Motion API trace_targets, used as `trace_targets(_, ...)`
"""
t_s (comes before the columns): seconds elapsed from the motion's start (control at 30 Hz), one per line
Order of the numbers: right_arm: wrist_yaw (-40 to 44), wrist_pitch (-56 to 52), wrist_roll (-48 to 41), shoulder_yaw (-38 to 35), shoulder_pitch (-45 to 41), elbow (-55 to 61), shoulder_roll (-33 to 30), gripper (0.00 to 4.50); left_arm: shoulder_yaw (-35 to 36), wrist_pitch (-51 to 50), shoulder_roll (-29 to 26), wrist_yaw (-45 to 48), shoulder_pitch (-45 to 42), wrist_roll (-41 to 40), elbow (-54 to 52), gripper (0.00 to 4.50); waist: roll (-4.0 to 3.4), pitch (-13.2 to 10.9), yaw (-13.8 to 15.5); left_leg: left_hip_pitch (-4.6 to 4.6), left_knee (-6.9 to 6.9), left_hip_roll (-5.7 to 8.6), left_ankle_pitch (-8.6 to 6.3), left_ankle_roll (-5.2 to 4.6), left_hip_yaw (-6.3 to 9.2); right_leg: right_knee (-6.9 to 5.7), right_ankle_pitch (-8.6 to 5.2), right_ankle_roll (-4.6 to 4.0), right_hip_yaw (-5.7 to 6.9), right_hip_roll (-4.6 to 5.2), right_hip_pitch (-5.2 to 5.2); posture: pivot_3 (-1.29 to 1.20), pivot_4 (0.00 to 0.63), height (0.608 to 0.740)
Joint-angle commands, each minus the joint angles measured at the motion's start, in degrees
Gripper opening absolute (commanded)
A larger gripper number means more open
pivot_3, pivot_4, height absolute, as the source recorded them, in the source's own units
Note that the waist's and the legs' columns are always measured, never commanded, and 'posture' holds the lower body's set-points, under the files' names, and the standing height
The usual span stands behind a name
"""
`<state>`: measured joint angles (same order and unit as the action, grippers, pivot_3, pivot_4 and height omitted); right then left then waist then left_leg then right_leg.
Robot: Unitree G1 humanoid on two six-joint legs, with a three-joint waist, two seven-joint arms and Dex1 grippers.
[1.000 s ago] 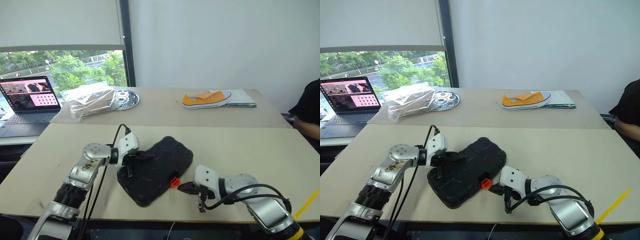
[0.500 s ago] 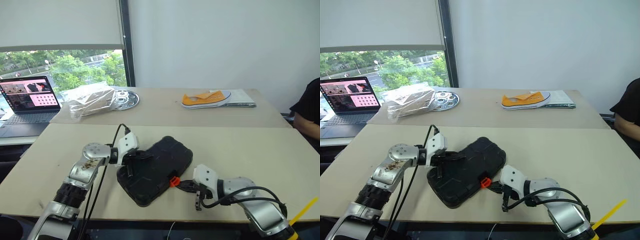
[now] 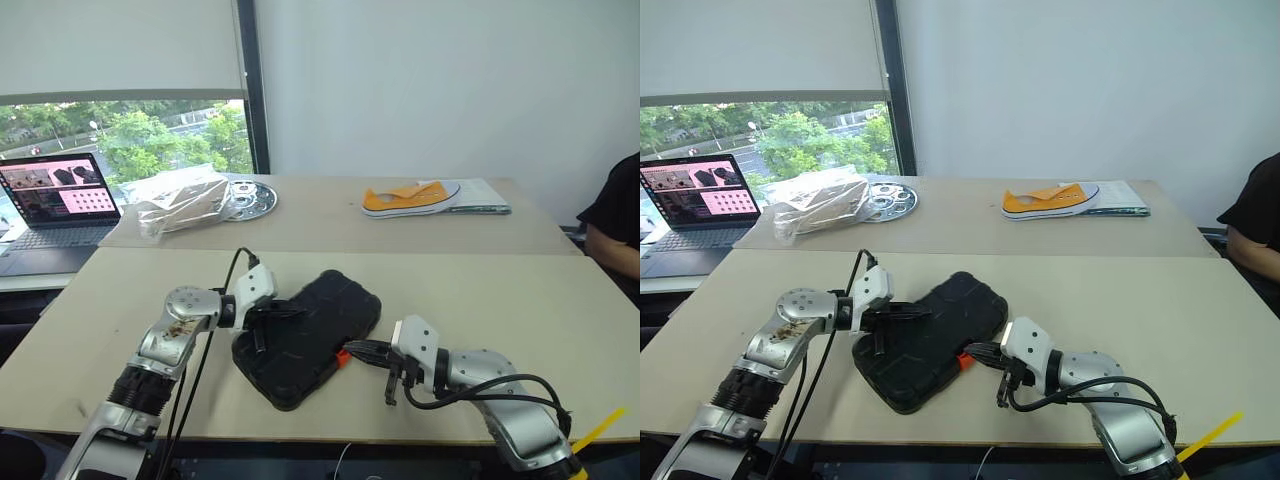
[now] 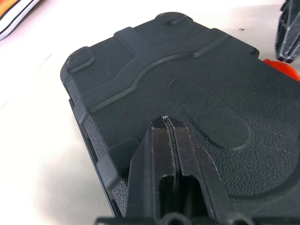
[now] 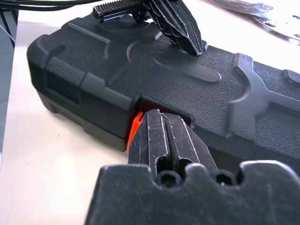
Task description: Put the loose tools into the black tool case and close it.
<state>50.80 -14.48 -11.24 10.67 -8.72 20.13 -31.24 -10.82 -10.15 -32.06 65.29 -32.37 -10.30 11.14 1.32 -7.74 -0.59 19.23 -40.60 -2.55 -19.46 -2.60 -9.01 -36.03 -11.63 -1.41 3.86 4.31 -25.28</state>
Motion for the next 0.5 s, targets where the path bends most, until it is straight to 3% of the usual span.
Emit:
trace_targets(0.03, 1.07, -2.17, -2.99, -1.57, 0.93, 4.42, -1.69, 0.01, -2.67, -1.00, -0.42, 0.27, 2.37, 2.85, 3.79, 0.00, 0.00, 0.00, -0.01, 0.01, 0.00, 0.00, 0.00, 0.00, 0.00, 0.03, 0.00, 0.01, 0.00, 0.01, 0.00, 0.00, 0.150, 0.740)
trace_targets(0.3, -0.08, -3.73, -2.38, -1.31, 4.47, 5.16, -4.34, 0.01, -2.75, -0.93, -0.45, 0.25, 2.42, 2.81, 3.70, 0.00, 0.00, 0.00, 0.06, 0.02, 0.00, 0.00, -0.17, -0.30, 0.01, 0.07, -0.16, 0.28, -0.01, 0.07, 0.01, 0.00, 0.150, 0.740)
trace_targets(0.5, -1.75, -2.79, 0.00, 1.38, 1.30, 0.39, -2.01, 0.01, -2.95, -0.77, -0.39, 0.47, 2.02, 2.92, 4.07, 0.00, 0.00, 0.00, 0.05, 0.02, 0.01, -0.01, -0.17, -0.30, 0.02, 0.06, -0.18, 0.32, -0.02, 0.07, 0.00, 0.00, 0.150, 0.740)
